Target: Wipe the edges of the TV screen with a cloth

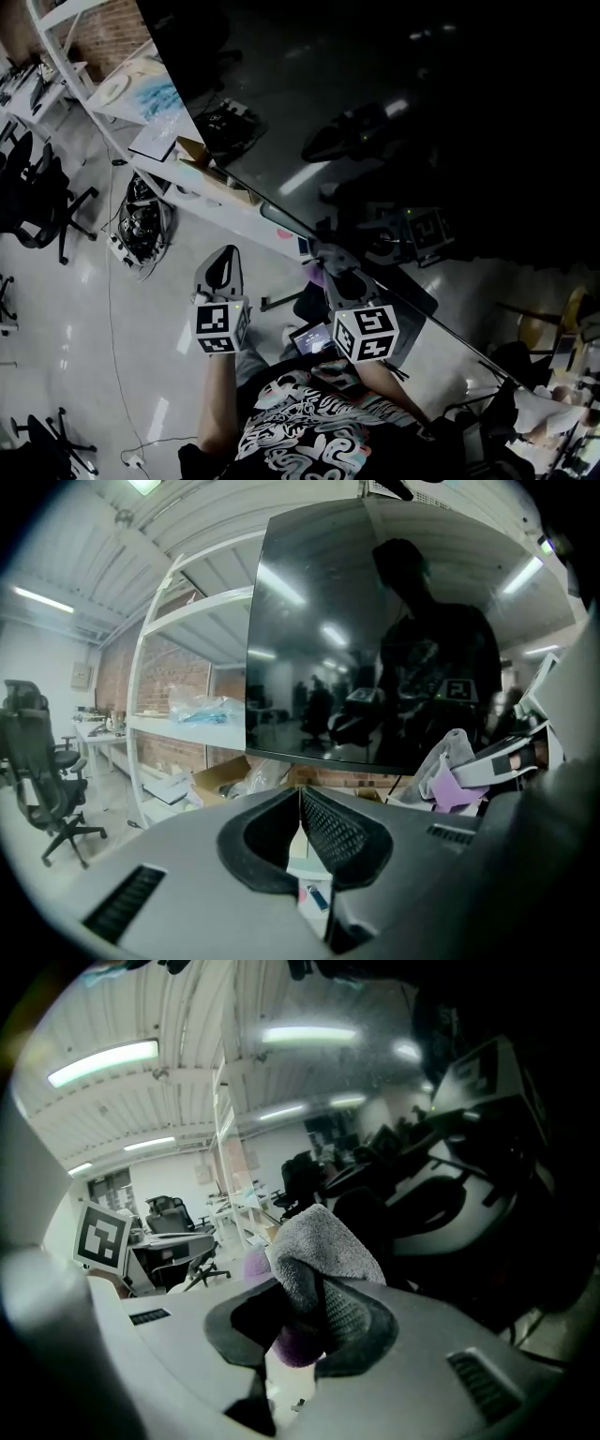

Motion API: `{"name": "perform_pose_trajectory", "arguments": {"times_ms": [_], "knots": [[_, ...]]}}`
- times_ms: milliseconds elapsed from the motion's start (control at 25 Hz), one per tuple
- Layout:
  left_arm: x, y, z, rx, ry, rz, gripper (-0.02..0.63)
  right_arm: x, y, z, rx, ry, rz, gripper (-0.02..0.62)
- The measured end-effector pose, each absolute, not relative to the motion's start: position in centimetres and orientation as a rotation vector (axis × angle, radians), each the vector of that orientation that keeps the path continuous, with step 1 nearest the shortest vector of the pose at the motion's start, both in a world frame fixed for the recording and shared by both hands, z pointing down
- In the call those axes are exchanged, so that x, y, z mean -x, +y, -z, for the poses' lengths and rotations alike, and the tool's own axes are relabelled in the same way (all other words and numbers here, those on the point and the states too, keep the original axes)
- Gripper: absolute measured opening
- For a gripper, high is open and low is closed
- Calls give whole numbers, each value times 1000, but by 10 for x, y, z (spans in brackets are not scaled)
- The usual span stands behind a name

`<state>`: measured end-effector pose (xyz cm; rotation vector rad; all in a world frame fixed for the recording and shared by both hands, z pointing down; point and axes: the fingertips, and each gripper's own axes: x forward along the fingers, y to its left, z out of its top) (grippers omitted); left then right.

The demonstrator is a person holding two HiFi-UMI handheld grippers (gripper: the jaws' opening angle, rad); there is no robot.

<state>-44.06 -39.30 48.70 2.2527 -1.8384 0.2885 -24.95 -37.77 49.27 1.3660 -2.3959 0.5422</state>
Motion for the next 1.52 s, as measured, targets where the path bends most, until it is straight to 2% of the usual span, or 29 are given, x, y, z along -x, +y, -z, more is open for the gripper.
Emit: {"name": "perform_pose_trajectory", "arguments": {"times_ms": [1520], "knots": [[519,-451,-479,-2362,-1696,-282,20,314,-420,-491,-1508,-2310,-640,95]]}}
